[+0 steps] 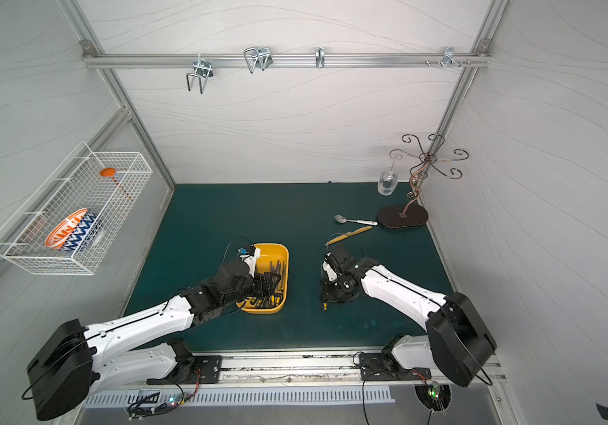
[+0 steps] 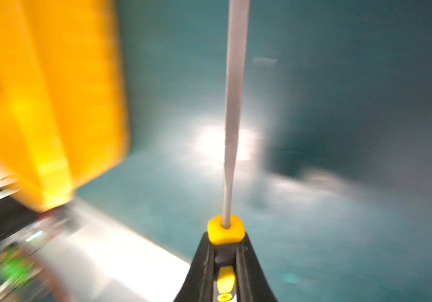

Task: Put the file tool into the storage box
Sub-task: Pick up the file tool from the center of the board, then place the file tool in the storage box.

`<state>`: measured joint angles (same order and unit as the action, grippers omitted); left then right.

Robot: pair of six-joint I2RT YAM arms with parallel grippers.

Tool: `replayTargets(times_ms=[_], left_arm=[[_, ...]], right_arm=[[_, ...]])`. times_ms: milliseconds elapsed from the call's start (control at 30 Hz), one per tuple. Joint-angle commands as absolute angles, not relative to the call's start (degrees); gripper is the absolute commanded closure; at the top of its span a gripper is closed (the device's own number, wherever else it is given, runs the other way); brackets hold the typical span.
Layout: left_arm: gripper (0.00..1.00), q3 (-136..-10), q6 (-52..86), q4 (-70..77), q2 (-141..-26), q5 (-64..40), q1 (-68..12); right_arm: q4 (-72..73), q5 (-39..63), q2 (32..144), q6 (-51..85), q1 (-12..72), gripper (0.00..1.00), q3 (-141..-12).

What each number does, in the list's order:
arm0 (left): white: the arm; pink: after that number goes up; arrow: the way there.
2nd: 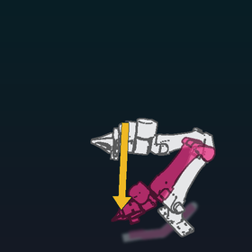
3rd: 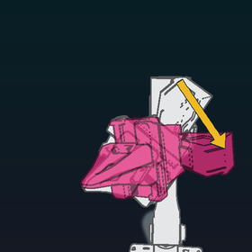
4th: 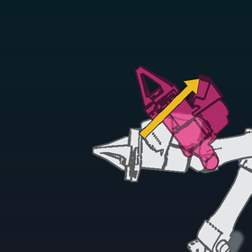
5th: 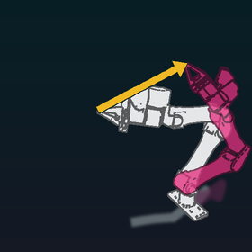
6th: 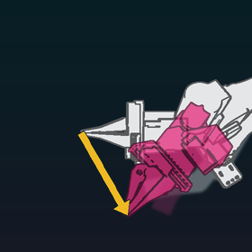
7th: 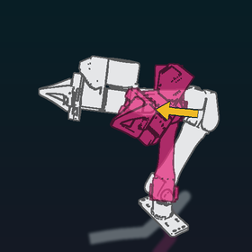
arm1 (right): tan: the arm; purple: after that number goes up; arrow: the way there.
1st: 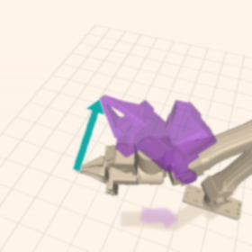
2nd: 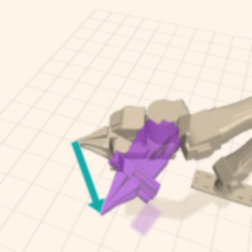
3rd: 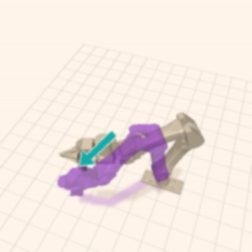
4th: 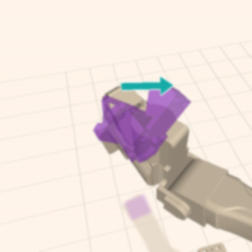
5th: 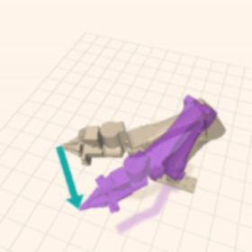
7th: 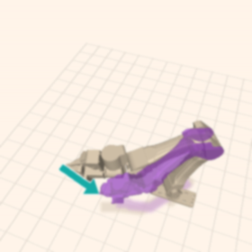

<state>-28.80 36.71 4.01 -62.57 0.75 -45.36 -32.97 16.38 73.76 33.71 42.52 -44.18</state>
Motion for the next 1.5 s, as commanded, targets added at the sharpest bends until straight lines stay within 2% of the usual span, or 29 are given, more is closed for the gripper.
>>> replayTargets(times_ms=[0,233,433,500,567,633,700,733,800,933,967,1200,1467], left_arm=[[0.21,-27.9,37.0,12.8,-61.3,-4.4,-45.2],[0.20,-26.7,37.6,17.1,-61.7,-8.1,-45.2],[0.20,-26.7,36.8,15.6,-60.8,-5.7,-45.2],[0.21,-26.7,36.8,15.2,-60.7,-5.5,-45.2],[0.26,-26.7,37.0,15.1,-60.9,-5.7,-45.2],[0.63,-27.2,37.2,14.6,-61.4,-6.3,-45.2],[0.95,-27.7,37.0,13.9,-61.9,-6.5,-45.2],[1.00,-27.8,36.8,13.6,-61.9,-6.5,-45.2],[1.00,-27.8,36.7,13.1,-61.9,-5.7,-45.2],[1.00,-27.7,36.0,10.6,-61.3,-0.7,-45.2],[1.00,-27.8,35.9,9.4,-61.1,1.4,-45.2],[1.00,-28.5,36.6,3.0,-62.6,14.7,-44.8],[1.00,-32.4,35.6,1.8,-70.3,16.4,-44.5]], right_arm=[[-27.3,23.5,72.3,36.5,46.0,0.83,-45.4],[-22.4,25.8,75.2,37.4,53.4,0.83,-49.8],[-20.5,25.0,80.1,37.6,55.4,0.83,-55.2],[-20.6,24.8,81.2,37.6,55.7,0.82,-57.2],[-20.9,24.9,82.1,37.5,56.0,0.82,-58.9],[-21.3,24.9,82.8,37.0,56.1,0.82,-60.2],[-22.1,24.3,83.2,36.7,56.1,0.81,-61.0],[-22.4,24.0,83.4,36.6,56.1,0.81,-61.3],[-22.7,23.6,83.6,36.4,56.1,0.79,-61.5],[-23.5,21.7,83.5,36.5,56.2,0.62,-61.5],[-23.5,21.4,83.4,36.5,56.2,0.61,-61.4],[-22.3,20.3,81.9,36.4,56.2,0.60,-59.5],[-20.6,18.4,78.3,36.5,56.2,0.60,-54.7]])
